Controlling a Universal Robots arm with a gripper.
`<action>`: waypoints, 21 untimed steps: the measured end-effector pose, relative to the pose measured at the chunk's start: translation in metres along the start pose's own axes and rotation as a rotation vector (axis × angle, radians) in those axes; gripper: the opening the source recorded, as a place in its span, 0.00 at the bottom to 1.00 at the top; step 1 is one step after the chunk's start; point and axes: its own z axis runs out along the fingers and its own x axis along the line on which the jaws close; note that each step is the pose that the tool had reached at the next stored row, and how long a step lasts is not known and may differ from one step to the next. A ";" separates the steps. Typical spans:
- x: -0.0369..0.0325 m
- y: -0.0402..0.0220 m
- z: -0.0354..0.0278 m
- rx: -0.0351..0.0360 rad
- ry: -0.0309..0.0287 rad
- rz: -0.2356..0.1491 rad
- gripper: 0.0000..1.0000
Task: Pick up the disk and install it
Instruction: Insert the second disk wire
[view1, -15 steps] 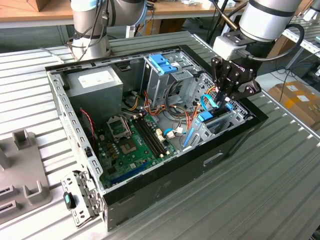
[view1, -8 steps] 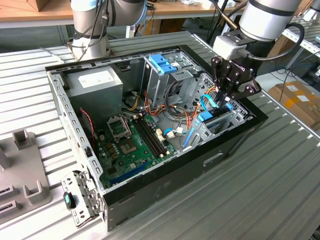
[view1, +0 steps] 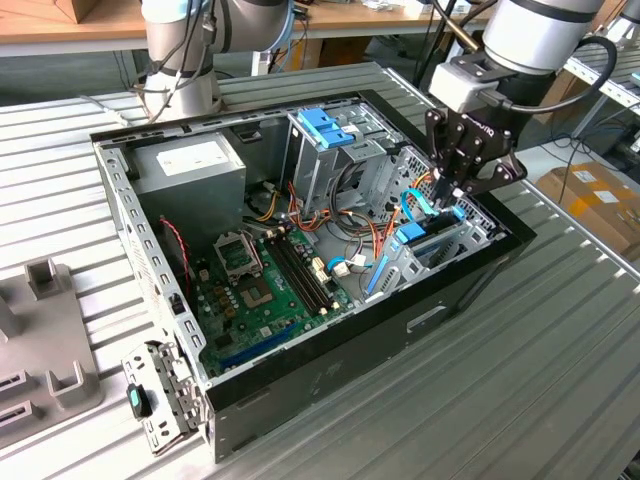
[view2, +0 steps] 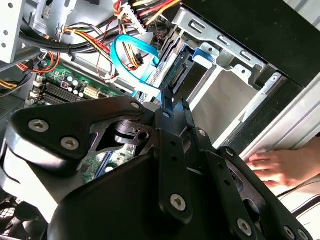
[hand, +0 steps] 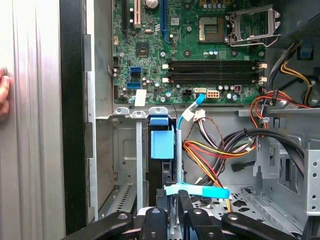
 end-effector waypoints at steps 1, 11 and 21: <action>-0.0001 -0.0006 -0.0001 0.0001 0.0000 -0.002 0.24; -0.0003 -0.0029 0.0000 0.0014 -0.0013 -0.035 0.24; -0.0003 -0.0030 -0.0001 0.0022 -0.0021 -0.055 0.24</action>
